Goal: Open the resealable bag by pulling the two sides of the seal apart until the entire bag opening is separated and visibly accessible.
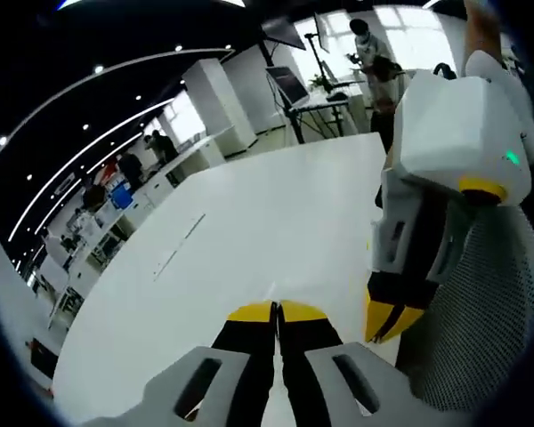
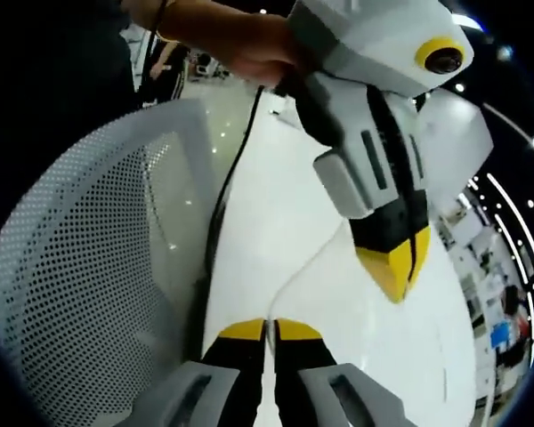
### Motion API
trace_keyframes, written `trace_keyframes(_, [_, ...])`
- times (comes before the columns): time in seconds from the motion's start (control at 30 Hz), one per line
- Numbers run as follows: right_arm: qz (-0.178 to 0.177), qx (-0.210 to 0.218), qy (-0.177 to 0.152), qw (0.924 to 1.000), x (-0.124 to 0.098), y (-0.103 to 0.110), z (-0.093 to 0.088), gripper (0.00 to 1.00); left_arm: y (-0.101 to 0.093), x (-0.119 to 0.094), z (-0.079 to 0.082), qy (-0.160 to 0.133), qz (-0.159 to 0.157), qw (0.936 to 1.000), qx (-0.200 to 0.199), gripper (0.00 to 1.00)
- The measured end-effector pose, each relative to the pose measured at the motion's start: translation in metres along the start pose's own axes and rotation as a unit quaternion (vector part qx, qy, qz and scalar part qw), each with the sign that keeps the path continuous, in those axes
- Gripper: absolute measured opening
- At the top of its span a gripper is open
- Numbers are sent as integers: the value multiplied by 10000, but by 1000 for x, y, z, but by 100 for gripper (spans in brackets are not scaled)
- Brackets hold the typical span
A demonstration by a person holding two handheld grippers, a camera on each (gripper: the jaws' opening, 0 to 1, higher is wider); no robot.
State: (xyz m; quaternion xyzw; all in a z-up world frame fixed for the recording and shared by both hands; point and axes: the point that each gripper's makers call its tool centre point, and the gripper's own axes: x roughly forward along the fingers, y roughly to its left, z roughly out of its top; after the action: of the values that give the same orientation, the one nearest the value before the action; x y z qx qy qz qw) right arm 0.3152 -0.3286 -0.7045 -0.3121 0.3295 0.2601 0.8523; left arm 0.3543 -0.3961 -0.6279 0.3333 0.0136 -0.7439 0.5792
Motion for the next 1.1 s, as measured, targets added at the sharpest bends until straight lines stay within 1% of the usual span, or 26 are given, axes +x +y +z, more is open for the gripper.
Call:
trace_keyframes(0.1, [-32,10,-8,10000,1,-2,0,0,8,-3,9,-134,178,9998,9,0])
trace_keyframes(0.2, [-148,49,-7,9999,-1,-9,-2,0,10,-7,16,-227,230,9995,37,0])
trace_keyframes(0.33, [-211,125,-19,9997,-3,-15,-3,0,12,-9,23,-262,321,9990,170,0])
trace_keyframes(0.43, [-239,152,-26,9996,-3,-16,-3,0,13,-9,27,-298,339,9988,169,0])
trace_keyframes(0.53, [-254,162,23,9995,-3,-16,-7,0,11,-7,28,-296,236,9991,186,0])
trace_keyframes(0.73, [-257,203,69,9994,-5,-14,-11,0,5,-4,15,-157,76,9998,125,0])
trace_keyframes(0.77, [-269,208,88,9994,-4,-14,-12,0,2,-2,10,-87,32,9999,130,0])
trace_keyframes(0.83, [-266,212,113,9994,-4,-13,-14,0,0,0,5,-21,4,9999,149,0])
trace_keyframes(0.87, [-265,227,145,9993,-3,-12,-16,0,-7,2,-2,100,-134,9997,156,0])
trace_keyframes(0.9, [-260,243,163,9992,-2,-12,-17,0,-8,3,-5,124,-124,9997,171,0])
trace_keyframes(0.93, [-257,264,175,9992,-2,-11,-19,0,-11,4,-9,168,-179,9995,189,0])
trace_keyframes(0.97, [-256,287,191,9991,-1,-10,-19,0,-16,5,-13,242,-304,9991,185,0])
trace_keyframes(1.0, [-248,312,209,9990,-1,-9,-21,0,-18,7,-17,260,-297,9991,169,0])
trace_keyframes(1.03, [-242,338,213,9989,-1,-7,-21,0,-21,8,-20,300,-356,9988,161,0])
trace_keyframes(1.07, [-238,364,228,9988,-1,-6,-22,0,-27,8,-27,417,-474,9979,133,0])
trace_keyframes(1.1, [-239,391,239,9987,-1,-5,-22,0,-27,9,-28,427,-476,9979,125,0])
